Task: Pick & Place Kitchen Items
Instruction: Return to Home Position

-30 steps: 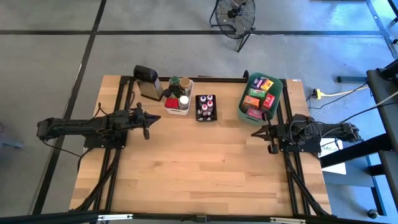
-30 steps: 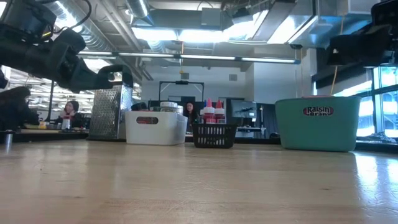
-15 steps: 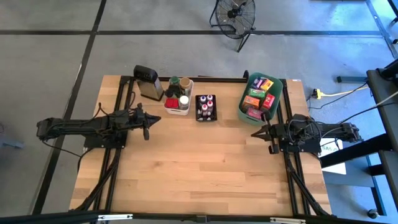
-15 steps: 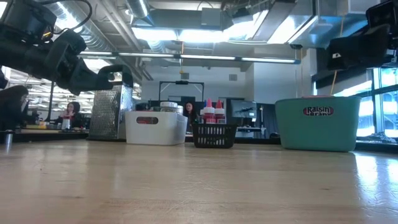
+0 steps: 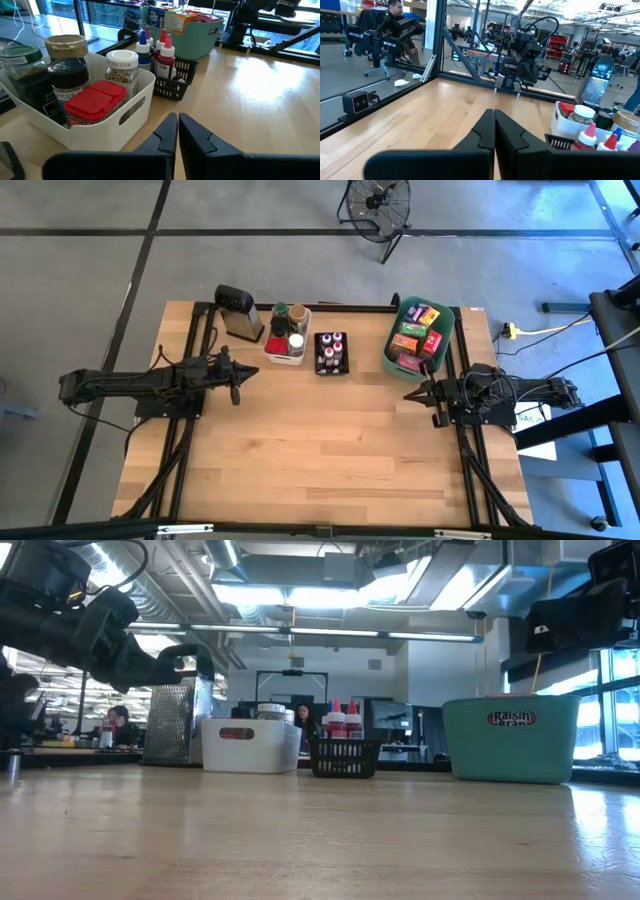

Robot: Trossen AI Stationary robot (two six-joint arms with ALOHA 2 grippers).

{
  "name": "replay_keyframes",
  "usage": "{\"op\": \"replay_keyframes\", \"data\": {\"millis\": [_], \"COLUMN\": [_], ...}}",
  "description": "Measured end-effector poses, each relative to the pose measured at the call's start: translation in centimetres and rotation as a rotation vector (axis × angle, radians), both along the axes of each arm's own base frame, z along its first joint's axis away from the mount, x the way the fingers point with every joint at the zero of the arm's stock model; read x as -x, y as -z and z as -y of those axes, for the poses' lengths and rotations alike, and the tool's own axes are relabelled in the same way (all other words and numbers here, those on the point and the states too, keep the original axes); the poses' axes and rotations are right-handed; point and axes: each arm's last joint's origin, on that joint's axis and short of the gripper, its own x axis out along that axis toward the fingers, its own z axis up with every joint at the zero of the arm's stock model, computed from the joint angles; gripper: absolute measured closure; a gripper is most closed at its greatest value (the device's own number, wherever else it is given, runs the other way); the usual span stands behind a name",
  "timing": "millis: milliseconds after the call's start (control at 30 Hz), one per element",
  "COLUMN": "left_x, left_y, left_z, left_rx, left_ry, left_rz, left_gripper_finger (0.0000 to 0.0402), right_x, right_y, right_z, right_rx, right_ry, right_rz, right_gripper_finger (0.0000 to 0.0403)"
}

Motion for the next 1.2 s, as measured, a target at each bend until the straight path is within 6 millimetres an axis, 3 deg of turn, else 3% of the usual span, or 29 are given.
{"op": "replay_keyframes", "data": {"millis": [1200], "left_x": [0.00], "left_y": [0.02], "left_z": [0.00], "left_rx": [0.000], "left_ry": [-0.001], "left_rz": [0.000], "left_gripper_finger": [0.0392], "right_x": [0.00], "right_y": [-0.02], "right_z": [0.01], "right_rx": [0.004], "right_ry": [0.002], "right_rz": [0.002], "right_gripper_finger": [0.0402]}}
